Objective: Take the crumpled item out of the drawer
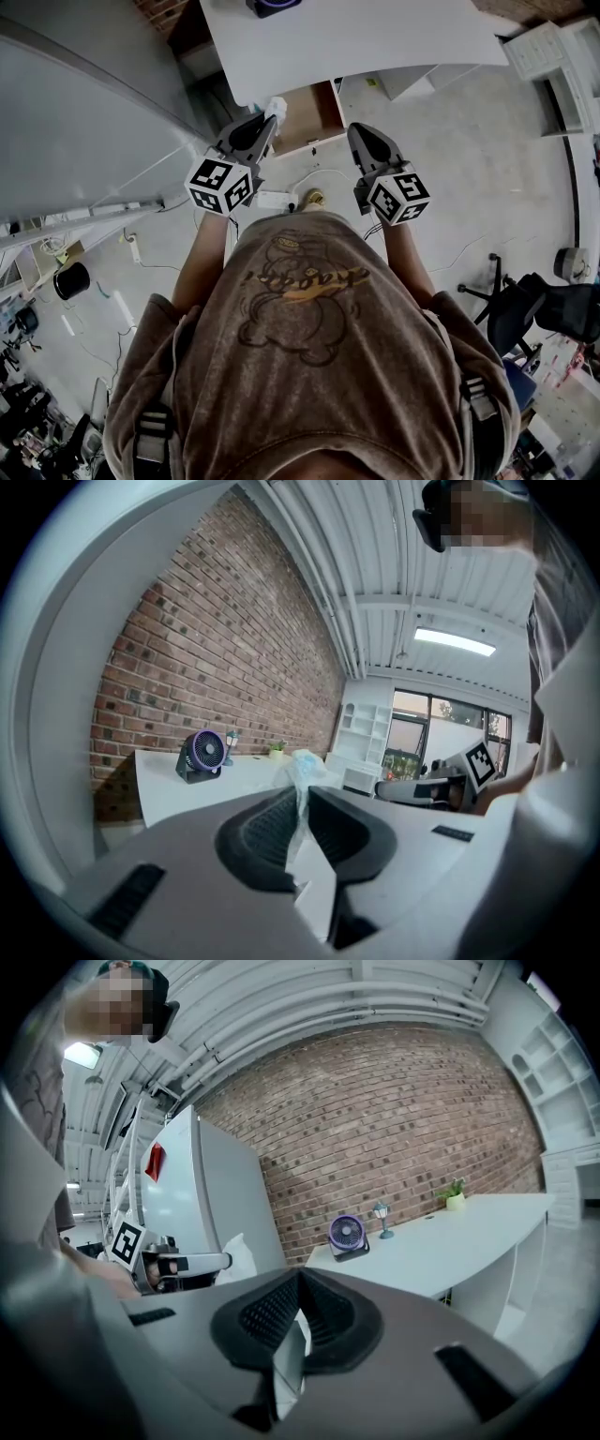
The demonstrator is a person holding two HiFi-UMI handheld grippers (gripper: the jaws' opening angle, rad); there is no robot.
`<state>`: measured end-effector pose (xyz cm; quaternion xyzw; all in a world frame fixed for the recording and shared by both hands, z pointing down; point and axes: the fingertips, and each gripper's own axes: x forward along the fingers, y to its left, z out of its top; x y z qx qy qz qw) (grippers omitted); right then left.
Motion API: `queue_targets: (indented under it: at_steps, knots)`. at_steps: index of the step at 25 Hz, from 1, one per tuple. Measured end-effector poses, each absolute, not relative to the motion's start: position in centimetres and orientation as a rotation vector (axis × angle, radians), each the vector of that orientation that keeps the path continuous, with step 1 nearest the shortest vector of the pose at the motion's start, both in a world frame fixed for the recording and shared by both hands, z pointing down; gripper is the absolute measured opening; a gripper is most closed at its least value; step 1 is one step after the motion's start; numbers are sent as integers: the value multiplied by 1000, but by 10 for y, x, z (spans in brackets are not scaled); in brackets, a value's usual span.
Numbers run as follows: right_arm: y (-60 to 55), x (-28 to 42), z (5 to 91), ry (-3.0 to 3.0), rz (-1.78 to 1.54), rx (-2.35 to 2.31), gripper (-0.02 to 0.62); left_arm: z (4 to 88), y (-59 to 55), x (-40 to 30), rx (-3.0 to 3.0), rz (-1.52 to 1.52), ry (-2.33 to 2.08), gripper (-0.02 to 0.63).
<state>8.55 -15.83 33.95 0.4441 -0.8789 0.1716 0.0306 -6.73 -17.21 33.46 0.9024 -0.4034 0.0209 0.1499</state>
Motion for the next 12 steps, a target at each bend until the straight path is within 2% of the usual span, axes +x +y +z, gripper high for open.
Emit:
queue_targets:
  at_steps: [12]
  knots:
    - [-161, 78, 346, -2695, 524, 1353, -5, 338, -175, -68, 2562, 54, -1169, 43]
